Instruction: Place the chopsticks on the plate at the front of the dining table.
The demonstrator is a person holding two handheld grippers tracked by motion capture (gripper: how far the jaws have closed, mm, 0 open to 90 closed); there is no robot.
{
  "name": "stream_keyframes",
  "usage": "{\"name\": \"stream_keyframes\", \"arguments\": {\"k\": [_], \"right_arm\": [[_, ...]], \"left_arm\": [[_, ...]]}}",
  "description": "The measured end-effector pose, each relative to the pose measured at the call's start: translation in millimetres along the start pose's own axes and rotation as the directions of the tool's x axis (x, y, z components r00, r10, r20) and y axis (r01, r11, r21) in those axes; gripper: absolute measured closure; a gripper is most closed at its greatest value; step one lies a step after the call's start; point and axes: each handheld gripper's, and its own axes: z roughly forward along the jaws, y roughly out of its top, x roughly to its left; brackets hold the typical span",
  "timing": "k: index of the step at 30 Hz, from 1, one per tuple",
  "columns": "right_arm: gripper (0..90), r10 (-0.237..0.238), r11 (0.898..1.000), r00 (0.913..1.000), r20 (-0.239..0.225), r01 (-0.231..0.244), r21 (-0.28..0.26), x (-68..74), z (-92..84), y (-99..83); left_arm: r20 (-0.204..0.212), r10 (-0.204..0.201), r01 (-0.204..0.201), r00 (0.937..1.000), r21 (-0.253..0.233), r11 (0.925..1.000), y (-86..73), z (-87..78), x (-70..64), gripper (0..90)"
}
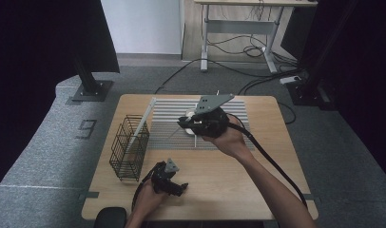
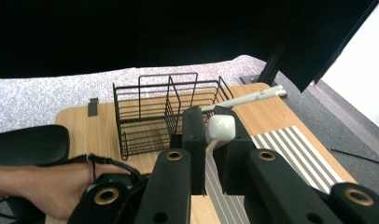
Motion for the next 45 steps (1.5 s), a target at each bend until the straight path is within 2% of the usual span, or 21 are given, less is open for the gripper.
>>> {"name": "stream_keyframes", "arguments": {"k": [5,9,13,17,21,23,27,33,39,43,45], "right_arm": [[83.1,0.009,1.0,1.0,-0.001,-0.009,0.002,1.2,-3.7,-11.8],[83.1,0.016,1.0,0.9999,-0.004,-0.016,0.007,2.0,-5.0,-20.9],[83.1,0.025,1.0,0.9996,-0.014,-0.025,0.013,3.4,-5.2,-29.8],[83.1,0.033,0.999,0.999,-0.031,-0.033,0.017,6.4,-3.7,-38.0],[83.1,0.035,0.999,0.998,-0.052,-0.034,0.025,11.8,-1.3,-45.7],[83.1,0.038,0.999,0.9974,-0.061,-0.036,0.026,14.0,-0.6,-48.6],[83.1,0.054,0.998,0.9948,-0.087,-0.052,0.027,17.3,1.7,-55.7],[83.0,0.077,0.996,0.989,-0.127,-0.072,0.043,22.8,8.6,-66.9],[83.1,0.082,0.996,0.985,-0.152,-0.075,0.051,26.6,13.6,-70.5],[83.0,0.075,0.996,0.9851,-0.155,-0.068,0.049,28.7,12.4,-69.2],[83.0,0.077,0.996,0.9852,-0.153,-0.071,0.048,28.0,10.7,-68.3]], "left_arm": [[0.008,-0.025,0.025,0.9997,-0.043,0.9988,0.5,-7.1,4.0,4.6],[0.014,-0.05,0.051,0.9986,-0.089,0.9947,0.8,-16.2,8.6,4.8],[0.031,-0.076,0.079,0.9966,-0.143,0.9865,0.4,-25.6,13.3,4.8],[0.077,-0.091,0.105,0.9929,-0.209,0.9722,-0.6,-35.7,17.5,7.7],[0.072,-0.073,0.089,0.9947,-0.258,0.9621,-1.4,-43.9,18.0,14.7],[0.064,-0.062,0.077,0.996,-0.269,0.9601,-1.3,-46.4,17.4,15.7],[0.02,-0.021,0.025,0.9996,-0.269,0.9629,-1.1,-48.4,13.4,22.5],[-0.006,0.016,-0.017,0.9999,-0.27,0.9626,-0.7,-48.8,7.6,37.4],[-0.014,0.03,-0.032,0.9995,-0.24,0.9703,-2.4,-46.8,7.4,61.9],[-0.011,0.041,-0.042,0.9991,-0.245,0.9686,-2.6,-47.9,6.5,77.6],[-0.013,0.049,-0.051,0.9987,-0.251,0.9668,-2.3,-49.0,5.5,78.3]]}}
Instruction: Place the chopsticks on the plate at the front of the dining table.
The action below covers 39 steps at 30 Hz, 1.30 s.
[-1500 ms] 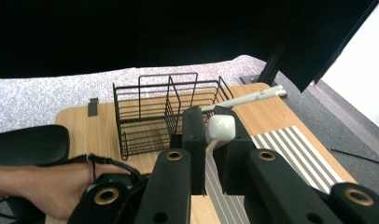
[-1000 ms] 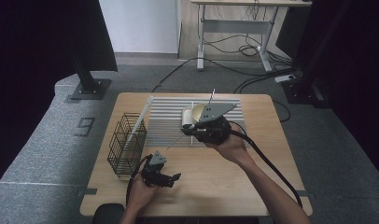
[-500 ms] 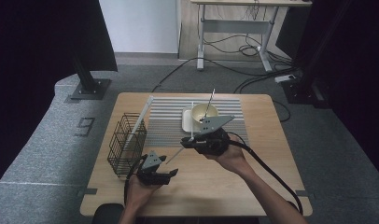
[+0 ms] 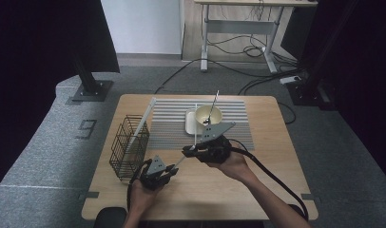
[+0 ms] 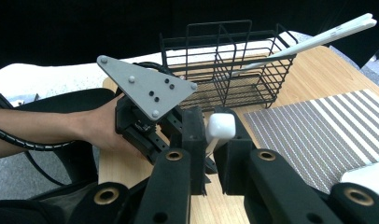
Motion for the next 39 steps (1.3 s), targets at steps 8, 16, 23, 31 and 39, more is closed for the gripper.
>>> {"name": "stream_keyframes", "arguments": {"k": [8,16,23,31,39], "right_arm": [[75.2,0.021,1.0,0.9968,0.078,-0.021,0.004,-11.1,-2.6,-0.2],[40.1,0.038,0.999,0.973,0.228,-0.034,-0.02,-21.5,-3.1,-0.6],[29.1,0.01,1.0,0.9489,0.315,-0.008,-0.009,-19.7,5.4,-2.7],[28.9,0.049,0.998,0.9295,0.366,-0.055,0.005,-38.5,2.5,-13.1],[28.8,0.109,0.992,0.9084,0.404,-0.126,0.016,-63.3,-0.3,-39.4]], "left_arm": [[0.017,0.083,-0.083,0.9964,0.018,0.9964,2.4,3.2,-9.8,84.1],[0.035,0.072,-0.073,0.9968,0.018,0.9972,3.3,3.3,-11.3,85.8],[0.024,0.081,-0.082,0.9964,0.019,0.9965,3.4,4.4,-12.7,85.8],[0.009,0.075,-0.075,0.9971,0.006,0.9971,3.4,3.5,-11.5,85.7],[0.011,0.066,-0.066,0.9978,-0.015,0.9977,3.6,2.3,-10.9,85.7]]}}
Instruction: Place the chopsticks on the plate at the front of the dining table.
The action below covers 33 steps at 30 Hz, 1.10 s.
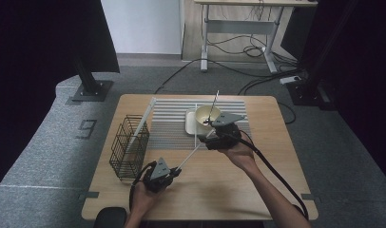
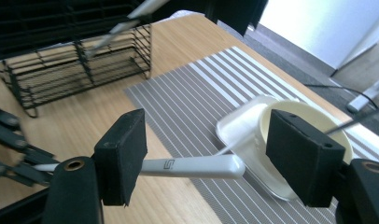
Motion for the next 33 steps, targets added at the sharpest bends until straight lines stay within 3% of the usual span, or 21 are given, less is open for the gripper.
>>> {"name": "stream_keyframes", "arguments": {"k": [7,12,16,21,27,33], "right_arm": [[28.8,0.058,0.998,0.9983,0.009,-0.058,0.02,-19.3,10.1,-21.3],[28.1,0.068,0.997,0.9977,0.002,-0.068,0.018,-20.8,10.5,-25.3],[18.2,0.061,0.998,0.998,-0.019,-0.061,-0.014,-20.0,1.9,-21.5],[11.5,0.041,0.999,0.9989,-0.023,-0.041,-0.001,-19.3,-11.1,-20.0],[0.0,0.017,1.0,0.9995,0.027,-0.017,-0.002,-17.6,-28.1,-23.7],[0.0,0.028,1.0,0.999,0.036,-0.028,0.005,-19.7,-42.1,-35.0]], "left_arm": [[0.005,-0.01,0.01,0.9999,-0.009,0.9999,0.2,-1.7,1.2,85.5],[0.01,-0.004,0.004,0.9999,0.003,1.0,0.5,-0.2,0.0,85.6],[0.009,-0.009,0.009,0.9999,0.01,0.9999,0.3,0.2,0.3,85.6],[0.008,-0.018,0.018,0.9998,0.019,0.9997,0.1,1.1,1.2,85.6],[0.005,-0.03,0.03,0.9995,0.028,0.9992,-0.4,2.8,1.9,85.5],[-0.002,-0.045,0.045,0.999,0.036,0.9983,-0.6,2.7,4.3,85.5]]}}
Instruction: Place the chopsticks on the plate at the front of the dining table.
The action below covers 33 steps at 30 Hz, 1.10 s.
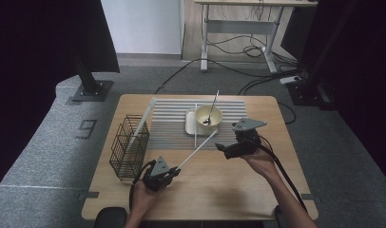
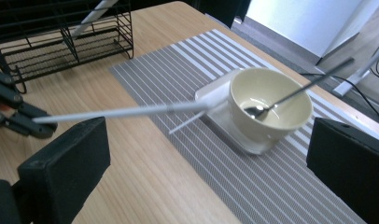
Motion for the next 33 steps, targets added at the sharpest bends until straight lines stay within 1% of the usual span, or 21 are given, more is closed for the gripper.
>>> {"name": "stream_keyframes", "arguments": {"k": [5,8,11,17,19,24,33], "right_arm": [[0.0,0.017,1.0,0.9996,0.023,-0.017,0.002,-4.6,-10.7,-14.2],[0.0,0.041,0.999,0.9987,0.03,-0.041,0.002,-7.8,-17.7,-24.0],[0.0,0.068,0.998,0.9968,0.042,-0.068,-0.002,-11.2,-24.5,-34.2],[0.0,0.121,0.993,0.9901,0.07,-0.121,-0.004,-18.0,-35.0,-56.2],[0.0,0.132,0.991,0.9881,0.079,-0.133,-0.003,-19.6,-36.8,-62.8],[0.0,0.154,0.988,0.9811,0.116,-0.157,0.01,-22.8,-39.3,-83.2],[0.0,0.196,0.979,0.969,0.15,-0.201,0.021,-27.0,-39.3,-113.0]], "left_arm": [[-0.019,-0.006,0.006,0.9998,0.007,1.0,0.2,0.6,0.7,85.5],[-0.021,-0.016,0.016,0.9996,0.009,0.9998,0.1,0.8,0.9,85.5],[-0.026,-0.015,0.016,0.9996,0.017,0.9997,0.1,1.1,0.9,85.5],[-0.028,-0.015,0.015,0.9995,0.025,0.9996,0.1,1.7,0.9,85.5],[-0.028,-0.016,0.017,0.9995,0.025,0.9995,-0.1,1.8,0.9,85.5],[-0.029,-0.02,0.021,0.9994,0.026,0.9994,-0.3,1.7,1.4,85.5],[-0.035,-0.022,0.023,0.9991,0.027,0.9994,-0.5,2.3,1.1,85.4]]}}
